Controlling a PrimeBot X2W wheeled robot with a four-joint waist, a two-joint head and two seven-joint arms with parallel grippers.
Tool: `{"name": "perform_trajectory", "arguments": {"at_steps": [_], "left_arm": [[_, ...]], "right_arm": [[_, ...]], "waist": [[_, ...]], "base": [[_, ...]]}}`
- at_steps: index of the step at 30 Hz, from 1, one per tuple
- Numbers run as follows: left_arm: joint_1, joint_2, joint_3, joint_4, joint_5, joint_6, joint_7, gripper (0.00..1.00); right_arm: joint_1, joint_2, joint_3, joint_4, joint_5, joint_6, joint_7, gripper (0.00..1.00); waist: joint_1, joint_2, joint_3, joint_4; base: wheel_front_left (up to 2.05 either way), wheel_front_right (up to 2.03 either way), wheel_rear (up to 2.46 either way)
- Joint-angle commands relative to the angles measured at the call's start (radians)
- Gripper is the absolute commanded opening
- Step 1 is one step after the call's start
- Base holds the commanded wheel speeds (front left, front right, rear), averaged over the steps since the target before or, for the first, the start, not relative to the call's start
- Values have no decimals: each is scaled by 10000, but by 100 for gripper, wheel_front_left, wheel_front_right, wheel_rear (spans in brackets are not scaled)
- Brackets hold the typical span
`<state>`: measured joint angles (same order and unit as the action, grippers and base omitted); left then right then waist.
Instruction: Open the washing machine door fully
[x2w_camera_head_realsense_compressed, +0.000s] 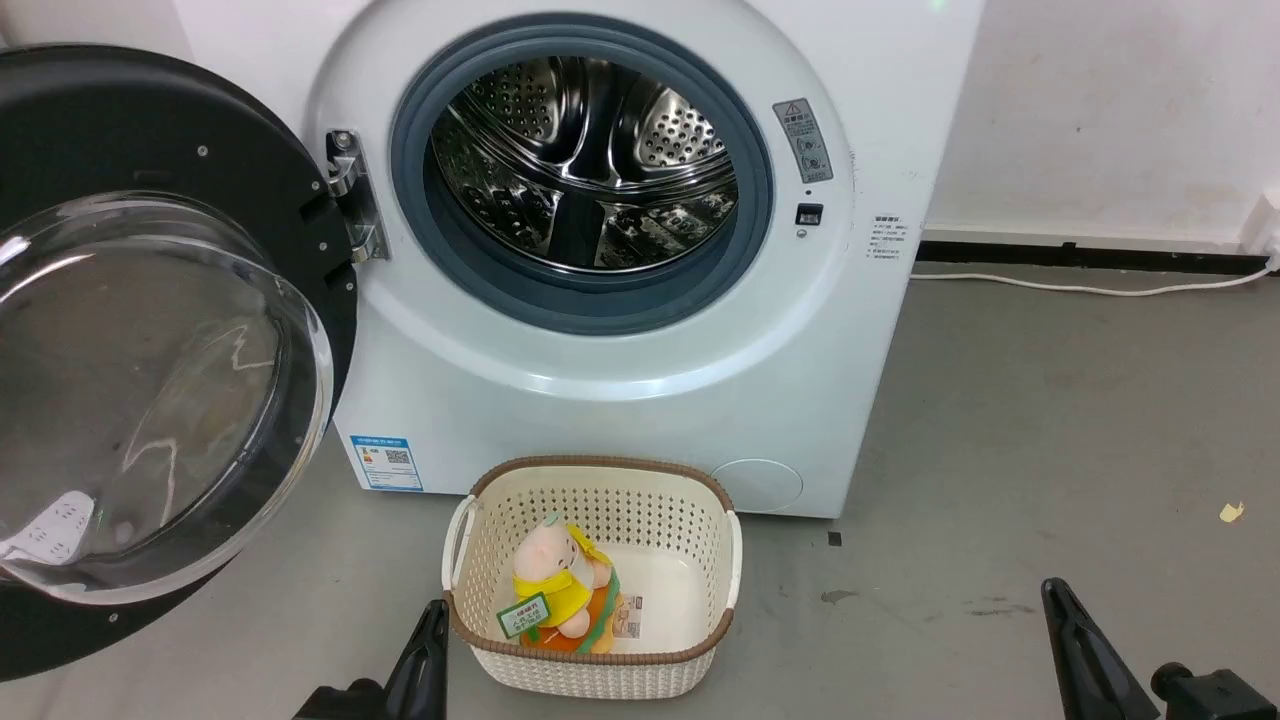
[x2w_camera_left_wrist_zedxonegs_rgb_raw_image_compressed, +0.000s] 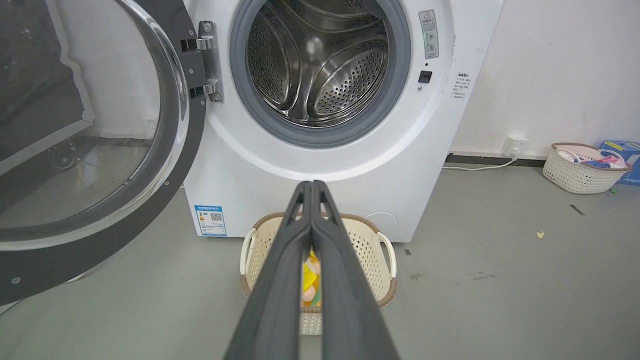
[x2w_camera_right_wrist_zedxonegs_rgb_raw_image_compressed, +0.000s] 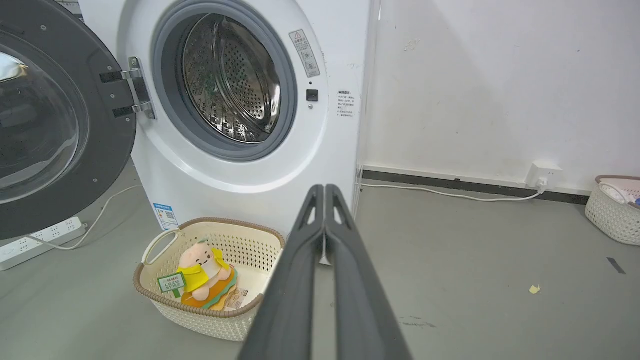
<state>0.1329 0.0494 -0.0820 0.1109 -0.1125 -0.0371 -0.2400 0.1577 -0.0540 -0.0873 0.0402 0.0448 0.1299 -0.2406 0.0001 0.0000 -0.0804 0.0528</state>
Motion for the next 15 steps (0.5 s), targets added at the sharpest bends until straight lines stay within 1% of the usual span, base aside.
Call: {"name": "perform_trajectory", "arguments": {"at_steps": [1,15], "left_arm": [[-102,1,41,-52,85,28,48,0],[-251,2,136,-180,211,70,334,0]], "right_arm": [[-110,3,31,-30,-32,1,47,0],[-288,7,134,-76,-83,2,333,0]], "waist": [[0,0,10,-7],[0,0,106,-70]], "base": [[0,0,0],[0,0,0]]}}
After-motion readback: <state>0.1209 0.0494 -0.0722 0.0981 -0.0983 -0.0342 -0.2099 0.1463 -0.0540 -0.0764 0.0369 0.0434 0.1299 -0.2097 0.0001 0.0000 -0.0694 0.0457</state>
